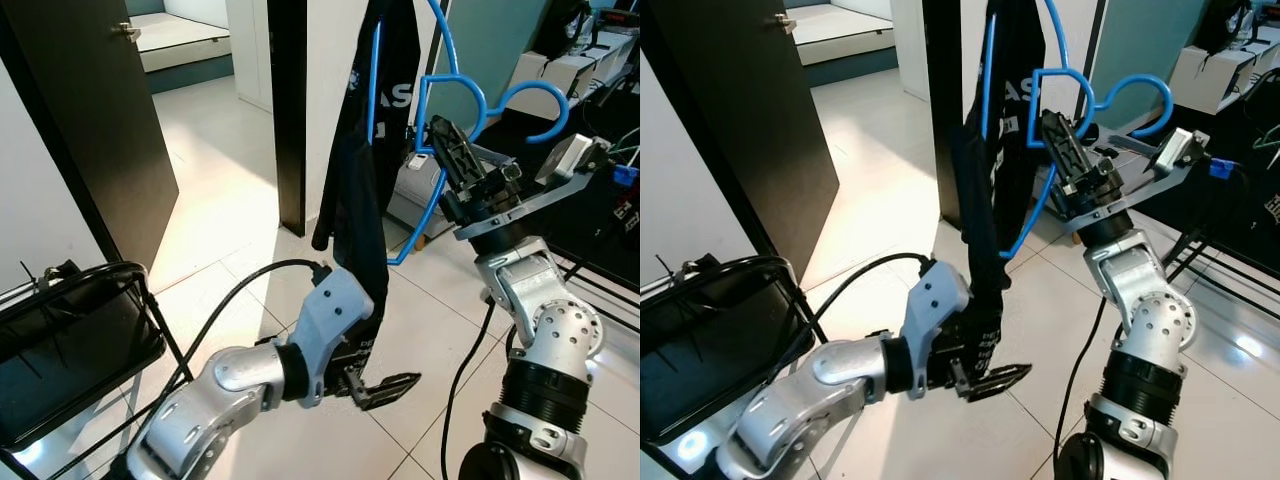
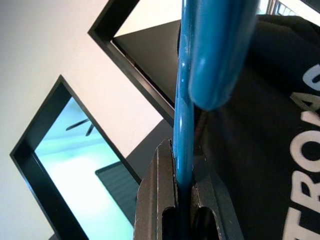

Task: Hang hanger

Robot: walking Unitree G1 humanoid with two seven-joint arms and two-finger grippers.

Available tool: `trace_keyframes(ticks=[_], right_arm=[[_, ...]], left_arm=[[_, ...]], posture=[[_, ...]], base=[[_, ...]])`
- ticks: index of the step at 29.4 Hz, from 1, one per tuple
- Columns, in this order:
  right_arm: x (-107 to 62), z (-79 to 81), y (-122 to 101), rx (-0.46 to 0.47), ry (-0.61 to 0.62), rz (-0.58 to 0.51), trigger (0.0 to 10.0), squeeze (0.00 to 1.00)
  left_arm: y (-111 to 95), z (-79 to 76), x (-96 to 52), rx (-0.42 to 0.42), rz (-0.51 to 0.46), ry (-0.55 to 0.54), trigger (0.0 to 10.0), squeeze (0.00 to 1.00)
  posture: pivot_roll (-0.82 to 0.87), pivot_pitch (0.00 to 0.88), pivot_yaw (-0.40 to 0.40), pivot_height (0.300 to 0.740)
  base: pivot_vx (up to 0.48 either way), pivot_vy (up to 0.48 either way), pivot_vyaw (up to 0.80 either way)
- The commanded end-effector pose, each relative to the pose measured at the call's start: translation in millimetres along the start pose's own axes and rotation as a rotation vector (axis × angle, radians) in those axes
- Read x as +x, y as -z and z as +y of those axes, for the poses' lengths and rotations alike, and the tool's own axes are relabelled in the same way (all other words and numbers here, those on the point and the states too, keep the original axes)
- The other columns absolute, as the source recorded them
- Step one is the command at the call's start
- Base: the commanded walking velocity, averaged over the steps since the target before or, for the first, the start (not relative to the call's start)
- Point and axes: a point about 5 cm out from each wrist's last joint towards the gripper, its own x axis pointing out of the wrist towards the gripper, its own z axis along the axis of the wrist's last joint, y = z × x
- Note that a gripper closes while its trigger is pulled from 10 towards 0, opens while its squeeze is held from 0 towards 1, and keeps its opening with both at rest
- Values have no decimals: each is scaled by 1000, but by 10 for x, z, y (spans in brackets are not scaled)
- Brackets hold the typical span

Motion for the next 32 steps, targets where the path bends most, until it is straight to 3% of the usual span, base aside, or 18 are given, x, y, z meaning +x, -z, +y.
trace_keyframes(ticks=[1, 4, 11, 13, 16, 17, 18, 20, 21, 22, 23, 24, 25, 27, 29, 30, 31, 32], right_arm=[[31, 62, -39, -13, -53, -18, 10000, 0], [36, 88, -91, -42, -77, -13, 10000, 0], [22, 106, -129, -65, -99, 5, 10000, 0], [2, 131, -143, -81, -124, 34, 10000, 0], [-8, 140, -144, -86, -133, 46, 10000, 0], [-24, 155, -141, -89, -146, 63, 10000, 0], [-56, 176, -138, -95, -166, 92, 10000, 0], [-56, 176, -138, -95, -166, 92, 10000, 0], [-88, 199, -135, -102, -185, 120, 10000, 0], [-88, 199, -135, -102, -185, 120, 10000, 0], [-123, 217, -129, -106, -203, 151, 10000, 0], [-153, 230, -119, -109, -216, 177, 10000, 0], [-153, 230, -119, -109, -216, 177, 10000, 0], [-185, 243, -101, -110, -232, 207, 10000, 0], [-185, 243, -101, -110, -232, 207, 10000, 0], [-198, 248, -87, -109, -238, 219, 10000, 0], [-198, 248, -87, -109, -238, 219, 10000, 0], [-228, 275, -50, -101, -259, 247, 10000, 0]], left_arm=[[37, -70, -8, -9, 24, 45, 10000, 1000], [127, -165, -42, -8, 89, 112, 10000, 1000], [227, -186, -92, 15, 172, 145, 10000, 1000], [218, -33, -157, 54, 183, 67, 10000, 1000], [194, 46, -185, 67, 174, 24, 10000, 1000], [125, 182, -236, 67, 139, -52, 10000, 1000], [-96, 427, -358, 47, 21, -184, 10000, 1000], [-96, 427, -358, 47, 21, -184, 10000, 1000], [-353, 637, -516, 30, -122, -304, 10000, 1000], [-353, 637, -516, 30, -122, -304, 10000, 1000], [-632, 815, -704, 4, -288, -409, 10000, 251], [-898, 912, -867, -16, -452, -465, 10000, 0], [-898, 912, -867, -16, -452, -465, 10000, 0], [-1207, 954, -1031, -43, -652, -477, 10000, 0], [-1207, 954, -1031, -43, -652, -477, 10000, 0], [-1328, 945, -1077, -56, -738, -461, 10000, 0], [-1328, 945, -1077, -56, -738, -461, 10000, 0], [-1505, 960, -1141, -109, -888, -445, 10000, 0]], posture=[[23, 26, -5, 740], [23, 26, -5, 740], [23, 25, -8, 740], [20, 25, -8, 740], [20, 25, -8, 740], [20, 25, -8, 740], [20, 25, -8, 740], [20, 25, -8, 740], [21, 28, -12, 740], [21, 28, -12, 740], [22, 29, -13, 740], [24, 30, -13, 740], [24, 30, -13, 740], [23, 31, -12, 740], [23, 31, -12, 740], [21, 31, -11, 740], [21, 31, -11, 740], [18, 32, -8, 740]], base=[[0, 0, 0], [0, 0, 0], [0, 0, 0], [0, 0, 0], [0, 0, 0], [0, 0, 0], [0, 0, 0], [0, 0, 0], [0, 0, 0], [0, 0, 0], [0, 0, 0], [0, 0, 0], [0, 0, 0], [0, 0, 0], [0, 0, 0], [0, 0, 0], [0, 0, 0], [0, 0, 0]])
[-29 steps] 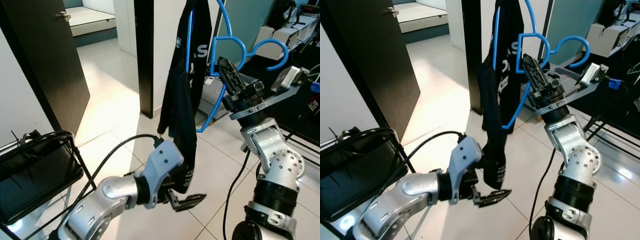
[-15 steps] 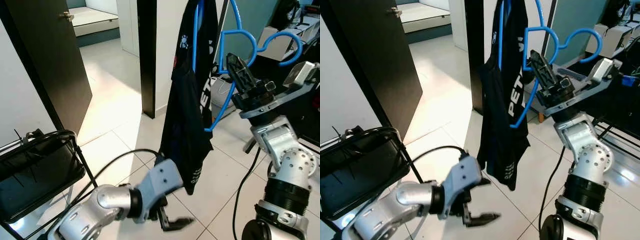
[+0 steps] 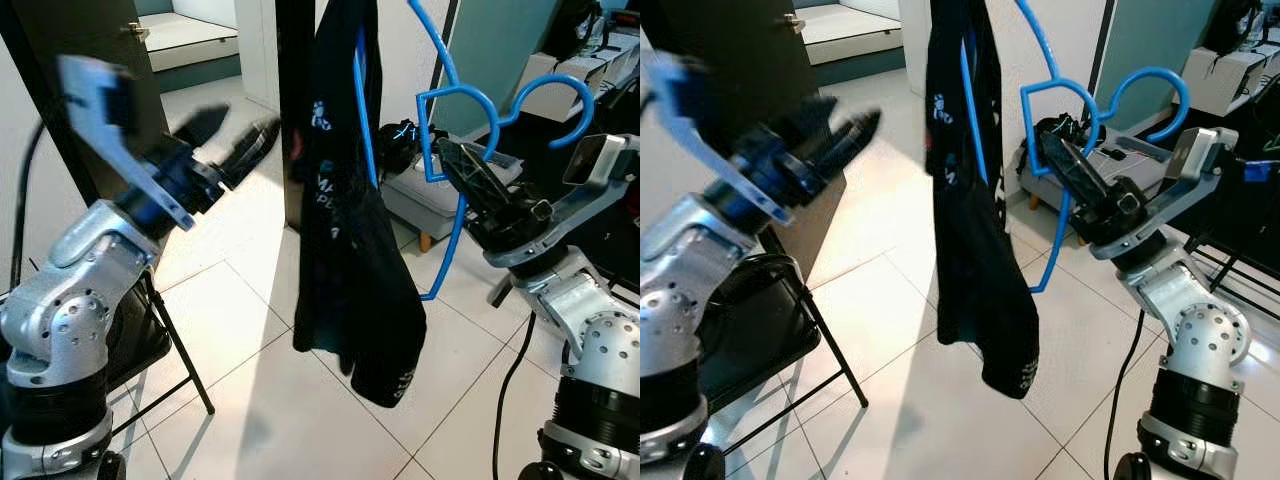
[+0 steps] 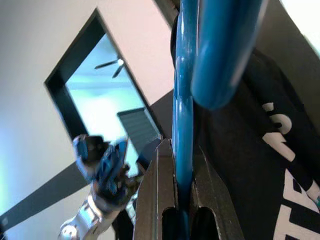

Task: Hang hanger

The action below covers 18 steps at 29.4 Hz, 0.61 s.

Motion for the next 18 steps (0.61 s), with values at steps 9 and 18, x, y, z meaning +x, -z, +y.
trace_keyframes(ticks=[9, 18], right_arm=[[10, 156, 63, 20, -115, 55, 10000, 0], [-42, 258, 136, 46, -180, 116, 10000, 0]], left_arm=[[-183, -1, 104, -111, -149, -25, 10000, 0], [28, -165, 191, -237, -95, -13, 10000, 0]], posture=[[20, 30, -6, 740], [18, 24, -1, 740]], base=[[0, 0, 0], [0, 0, 0]])
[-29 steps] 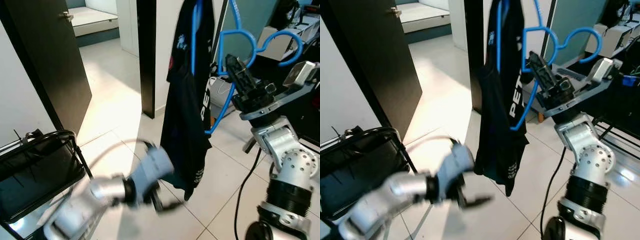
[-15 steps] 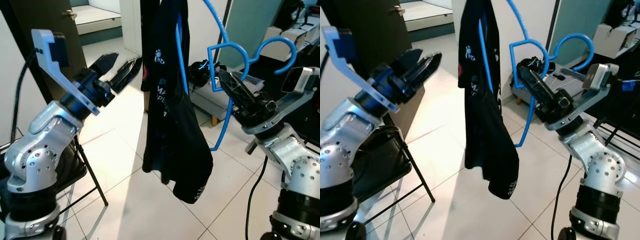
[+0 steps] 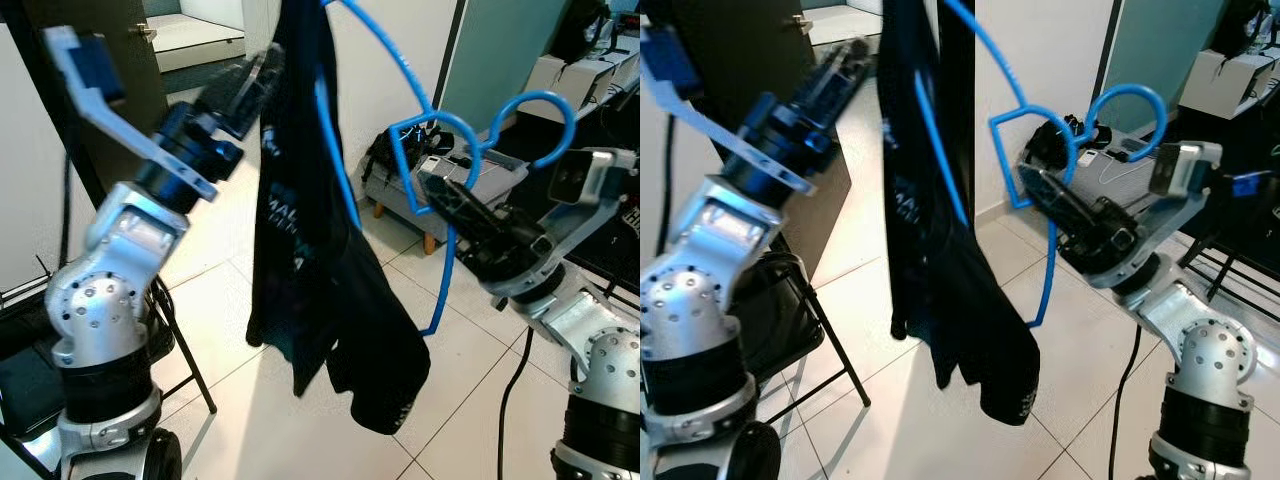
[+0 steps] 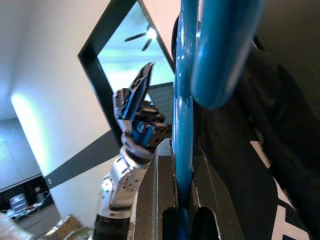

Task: Hang hanger

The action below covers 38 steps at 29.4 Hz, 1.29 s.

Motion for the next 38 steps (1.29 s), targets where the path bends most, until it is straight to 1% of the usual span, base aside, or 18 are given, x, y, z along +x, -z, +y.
trace_keyframes(ticks=[1, 2, 5, 10, 18, 21, 22, 24, 25, 26, 27, 28, 30, 32, 35, 36, 37, 38], right_arm=[[39, 92, -22, -15, -62, 6, 10000, 0], [42, 104, -9, -13, -69, 12, 10000, 0], [54, 115, 13, -9, -76, 19, 10000, 0], [65, 123, 27, -7, -78, 22, 10000, 0], [63, 133, 33, -7, -75, 29, 10000, 0], [63, 136, 31, -9, -72, 27, 10000, 0], [63, 136, 31, -9, -72, 27, 10000, 0], [54, 139, 20, -11, -70, 26, 10000, 0], [54, 139, 20, -11, -70, 26, 10000, 0], [47, 141, 9, -13, -69, 25, 10000, 0], [46, 141, 3, -14, -69, 25, 10000, 0], [46, 141, 3, -14, -69, 25, 10000, 0], [43, 141, -11, -16, -70, 25, 10000, 0], [43, 140, -15, -16, -70, 25, 10000, 0], [42, 140, -16, -16, -70, 24, 10000, 0], [48, 138, -19, -14, -73, 25, 10000, 0], [48, 138, -19, -14, -73, 25, 10000, 0], [52, 139, -24, -13, -76, 27, 10000, 0]], left_arm=[[44, -14, -11, 9, 27, -9, 10000, 0], [79, -20, -1, 31, 49, -14, 10000, 0], [135, -25, 12, 63, 76, -23, 10000, 0], [154, -27, 17, 58, 75, -32, 10000, 0], [42, 22, -11, 22, 14, -61, 10000, 0], [-85, 36, -67, -1, -23, -12, 10000, 0], [-85, 36, -67, -1, -23, -12, 10000, 0], [-171, 43, -157, 15, -7, 48, 10000, 0], [-171, 43, -157, 15, -7, 48, 10000, 0], [-199, 47, -251, 54, 44, 90, 10000, 0], [-195, 50, -294, 75, 76, 104, 10000, 0], [-195, 50, -294, 75, 76, 104, 10000, 0], [-170, 55, -381, 109, 143, 121, 10000, 0], [-159, 56, -407, 113, 161, 123, 10000, 0], [-158, 56, -409, 112, 162, 123, 10000, 0], [-34, 99, -459, 149, 231, 94, 10000, 0], [-34, 99, -459, 149, 231, 94, 10000, 0], [33, 119, -485, 164, 266, 81, 10000, 0]], posture=[[19, 21, 0, 740], [20, 21, 0, 740], [20, 20, 0, 740], [18, 24, 1, 740], [16, 29, 1, 740], [14, 31, 3, 740], [14, 31, 3, 740], [13, 32, 3, 740], [13, 32, 3, 740], [12, 32, 1, 740], [12, 32, 1, 740], [12, 32, 1, 740], [14, 35, -3, 740], [14, 35, -3, 740], [14, 35, -3, 740], [13, 34, -8, 740], [13, 34, -8, 740], [11, 35, -8, 740]], base=[[0, 0, 0], [0, 0, 0], [0, 0, 0], [0, 0, 0], [0, 0, 0], [0, 0, 0], [0, 0, 0], [0, 0, 0], [0, 0, 0], [0, 0, 0], [0, 0, 0], [0, 0, 0], [0, 0, 0], [0, 0, 0], [0, 0, 0], [0, 0, 0], [0, 0, 0], [0, 0, 0]])
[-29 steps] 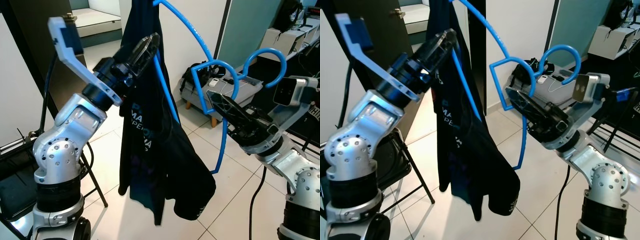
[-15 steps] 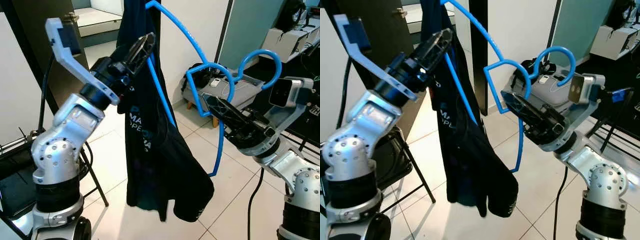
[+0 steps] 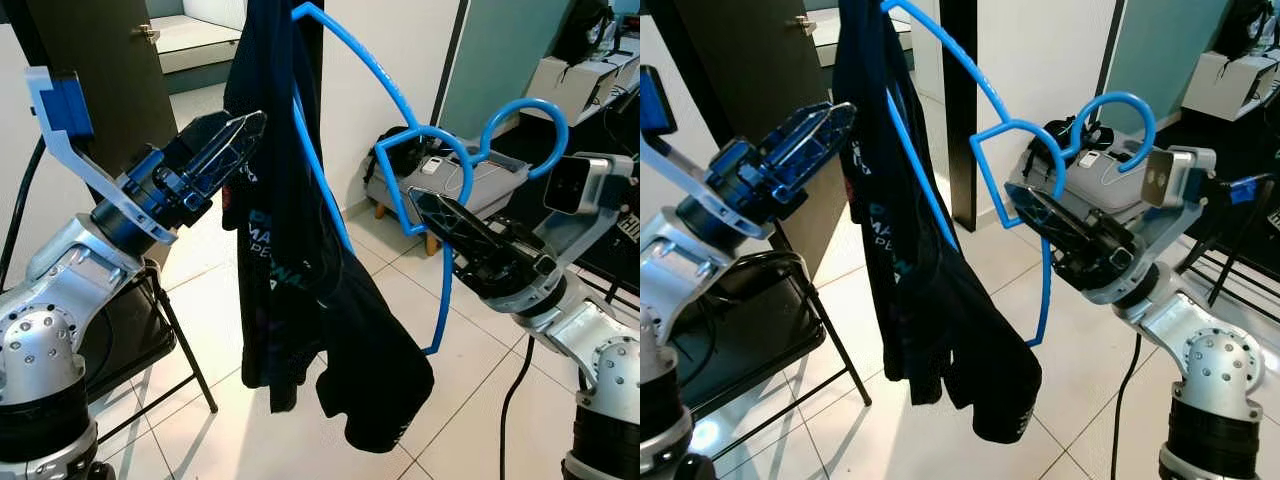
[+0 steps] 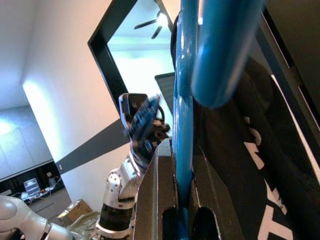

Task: Hang hanger

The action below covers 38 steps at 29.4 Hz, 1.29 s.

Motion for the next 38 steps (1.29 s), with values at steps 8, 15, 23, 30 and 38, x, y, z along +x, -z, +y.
trace_keyframes(ticks=[8, 15, 23, 30, 38], right_arm=[[22, 64, -77, -19, -45, -18, 10000, 0], [19, 69, -72, -17, -47, -18, 10000, 0], [22, 65, -67, -13, -49, -16, 10000, 0], [28, 60, -43, -8, -47, -12, 10000, 0], [38, 58, -34, -6, -47, -10, 10000, 0]], left_arm=[[176, 46, 4, 59, 103, -40, 10000, 0], [183, 83, 19, 72, 107, -61, 10000, 0], [159, 106, 46, 88, 83, -70, 10000, 0], [77, 67, 112, 55, 6, -46, 10000, 0], [63, 7, 159, 29, -20, -4, 10000, 0]], posture=[[6, 35, -7, 740], [6, 35, -7, 740], [8, 34, -7, 740], [8, 33, -5, 740], [8, 29, -7, 740]], base=[[0, 0, 0], [0, 0, 0], [0, 0, 0], [0, 0, 0], [0, 0, 0]])
